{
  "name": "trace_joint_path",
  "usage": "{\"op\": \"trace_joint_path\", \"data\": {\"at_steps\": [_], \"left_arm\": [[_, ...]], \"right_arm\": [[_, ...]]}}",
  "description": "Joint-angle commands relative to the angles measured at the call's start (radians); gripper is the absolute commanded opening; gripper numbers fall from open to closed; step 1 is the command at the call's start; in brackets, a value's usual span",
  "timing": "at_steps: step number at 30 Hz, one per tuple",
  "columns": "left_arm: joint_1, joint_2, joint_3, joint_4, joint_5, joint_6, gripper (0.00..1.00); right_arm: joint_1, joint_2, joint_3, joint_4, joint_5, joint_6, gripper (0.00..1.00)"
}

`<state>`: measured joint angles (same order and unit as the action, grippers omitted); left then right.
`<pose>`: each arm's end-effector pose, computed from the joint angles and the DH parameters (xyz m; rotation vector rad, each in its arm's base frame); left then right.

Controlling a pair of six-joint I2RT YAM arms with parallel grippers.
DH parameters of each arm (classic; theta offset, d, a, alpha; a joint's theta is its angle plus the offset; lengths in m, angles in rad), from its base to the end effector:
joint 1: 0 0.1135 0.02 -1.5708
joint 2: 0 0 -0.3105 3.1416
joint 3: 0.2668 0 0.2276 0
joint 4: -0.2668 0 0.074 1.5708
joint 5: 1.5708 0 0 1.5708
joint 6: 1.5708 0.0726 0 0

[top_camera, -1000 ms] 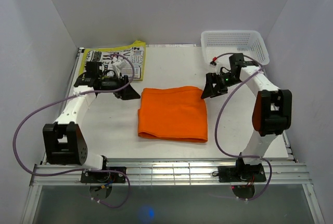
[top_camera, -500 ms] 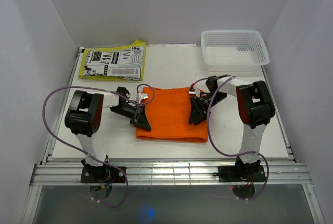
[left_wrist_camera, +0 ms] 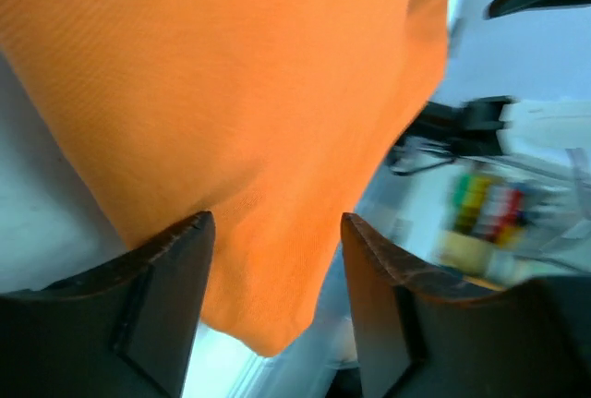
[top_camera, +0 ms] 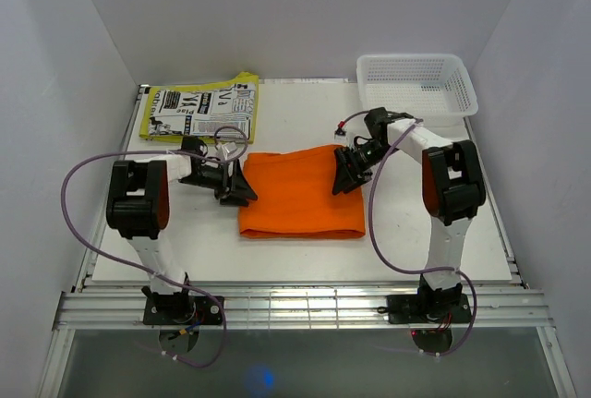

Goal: Fold and stack the trousers
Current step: Fold the trousers, then neatly place the folded trousers to the corner

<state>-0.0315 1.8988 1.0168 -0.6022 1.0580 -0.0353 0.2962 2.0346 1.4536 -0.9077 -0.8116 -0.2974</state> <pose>0.3132 -0.0732 0.1669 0.0627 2.6749 -1.5666 0.3534 0.1629 0.1973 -0.8712 2.6787 1.2100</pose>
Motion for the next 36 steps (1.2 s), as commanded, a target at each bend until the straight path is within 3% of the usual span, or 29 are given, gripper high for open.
{"op": "trace_joint_path", "data": {"at_steps": [1,2,3,5,8,9,10,15,19,22,24,32,36], "left_arm": [[0.005,-0.212,0.055,0.085,-0.153,0.101,0.73],[0.007,-0.26,0.058,0.087,-0.188,0.104,0.77],[0.01,-0.361,0.062,0.106,-0.213,0.1,0.95],[0.03,-0.461,0.055,0.145,-0.268,0.036,0.98],[0.073,-0.627,0.019,0.234,-0.39,-0.145,0.98],[0.073,-0.657,0.013,0.229,-0.526,-0.194,0.98],[0.079,-0.7,0.005,0.222,-0.558,-0.23,0.98],[0.1,-0.679,-0.029,0.095,-0.471,-0.337,0.94],[0.154,-0.695,-0.142,0.153,-0.362,-0.477,0.94],[0.162,-0.736,-0.214,0.199,-0.378,-0.514,0.95],[0.169,-0.728,-0.225,0.18,-0.38,-0.512,0.95],[0.217,-0.695,-0.264,0.151,-0.362,-0.532,0.97],[0.24,-0.675,-0.287,0.111,-0.389,-0.551,0.97]], "right_arm": [[0.006,-0.164,0.048,0.044,0.045,-0.019,0.74],[0.015,-0.241,0.038,0.081,0.06,-0.014,0.75],[0.027,-0.279,0.03,0.102,0.109,-0.014,0.78],[0.098,-0.38,0.025,0.141,0.204,-0.044,0.81],[0.265,-0.459,0.019,0.197,0.486,-0.118,0.86],[0.308,-0.47,-0.001,0.243,0.606,-0.159,0.97],[0.37,-0.481,-0.013,0.265,0.641,-0.184,0.92],[0.524,-0.476,-0.082,0.377,0.721,-0.307,0.9],[0.728,-0.403,-0.104,0.481,0.807,-0.275,0.95],[0.805,-0.303,-0.066,0.487,0.877,-0.217,1.0],[0.822,-0.235,-0.059,0.5,0.884,-0.197,0.95],[0.853,-0.09,-0.094,0.59,0.904,-0.174,0.91],[0.857,-0.024,-0.102,0.618,0.948,-0.177,0.79]]}}
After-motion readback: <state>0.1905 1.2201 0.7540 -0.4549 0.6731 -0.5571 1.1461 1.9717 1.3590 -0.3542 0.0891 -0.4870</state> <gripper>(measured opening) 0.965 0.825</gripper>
